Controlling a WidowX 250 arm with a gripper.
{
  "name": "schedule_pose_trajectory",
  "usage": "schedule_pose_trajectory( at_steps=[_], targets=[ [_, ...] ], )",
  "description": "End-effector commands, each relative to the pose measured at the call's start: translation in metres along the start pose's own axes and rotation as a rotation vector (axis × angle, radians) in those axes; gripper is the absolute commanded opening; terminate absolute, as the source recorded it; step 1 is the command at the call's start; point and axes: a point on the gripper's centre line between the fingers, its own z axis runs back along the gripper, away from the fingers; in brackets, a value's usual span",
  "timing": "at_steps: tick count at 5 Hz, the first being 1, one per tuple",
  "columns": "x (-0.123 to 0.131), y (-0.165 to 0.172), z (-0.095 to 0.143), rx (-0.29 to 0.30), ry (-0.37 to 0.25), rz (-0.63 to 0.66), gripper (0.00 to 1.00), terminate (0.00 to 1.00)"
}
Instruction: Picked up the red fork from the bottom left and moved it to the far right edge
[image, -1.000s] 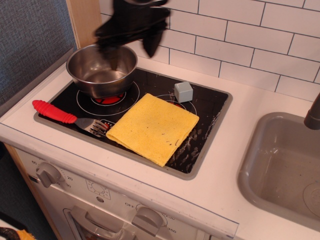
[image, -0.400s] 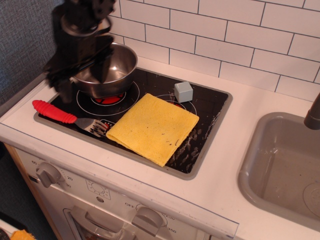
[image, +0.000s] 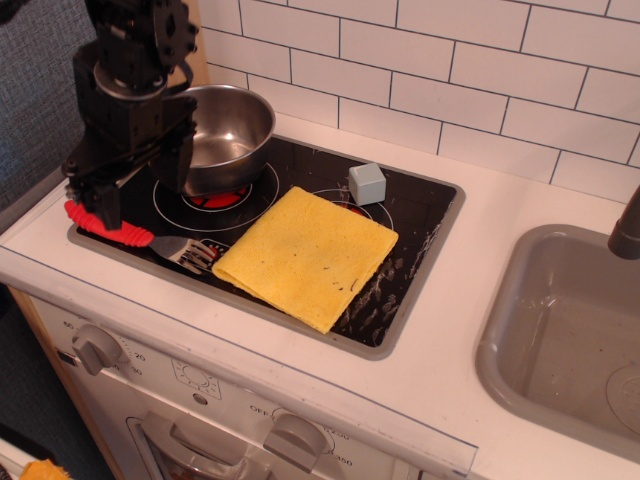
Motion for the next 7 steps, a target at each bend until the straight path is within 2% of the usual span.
schedule_pose_trajectory(
  at_steps=[1, 2, 3, 6, 7],
  targets=[
    [0.009, -0.009, -0.027, 0.046, 0.015, 0.028, 1.0, 0.0],
    [0.013, -0.009, -0.043, 0.047, 0.055, 0.047, 1.0, 0.0],
    [0.017, -0.004, -0.049, 0.055, 0.057, 0.066, 1.0, 0.0],
    [0.003, 0.027, -0.063, 0.095, 0.107, 0.14, 1.0, 0.0],
    [0.004, 0.026, -0.061, 0.089, 0.09, 0.147, 0.0, 0.0]
  ],
)
